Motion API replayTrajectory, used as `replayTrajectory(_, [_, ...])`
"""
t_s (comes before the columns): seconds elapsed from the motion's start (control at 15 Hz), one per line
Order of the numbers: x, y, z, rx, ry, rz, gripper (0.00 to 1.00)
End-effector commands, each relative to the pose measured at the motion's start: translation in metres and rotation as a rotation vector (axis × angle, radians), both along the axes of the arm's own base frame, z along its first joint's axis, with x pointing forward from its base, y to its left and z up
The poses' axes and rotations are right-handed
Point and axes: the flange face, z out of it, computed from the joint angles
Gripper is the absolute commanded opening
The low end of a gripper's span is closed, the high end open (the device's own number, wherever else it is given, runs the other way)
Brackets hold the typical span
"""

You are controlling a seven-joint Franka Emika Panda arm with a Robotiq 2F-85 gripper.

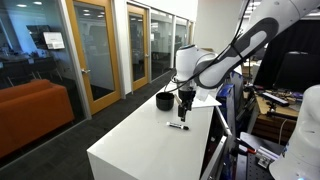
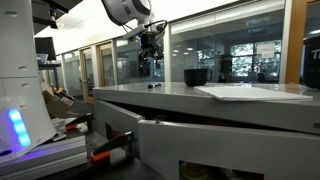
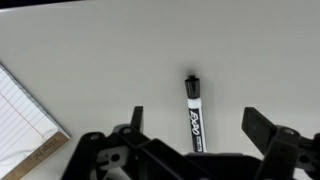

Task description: Put the marker in the cup

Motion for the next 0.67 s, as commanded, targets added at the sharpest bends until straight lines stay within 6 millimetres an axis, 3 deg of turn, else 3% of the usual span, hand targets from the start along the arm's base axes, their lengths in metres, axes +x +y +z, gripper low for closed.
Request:
replayTrajectory(0.0, [0.015,0.002,-0.021,-0.009,0.007,0.032,1.0])
replayTrajectory(0.27, [0.024,0.003,-0.045,-0.012,0.017,0.05,1.0])
replayTrajectory(0.6, [0.03,0.012,-0.056,-0.005,0.011,0.07,1.0])
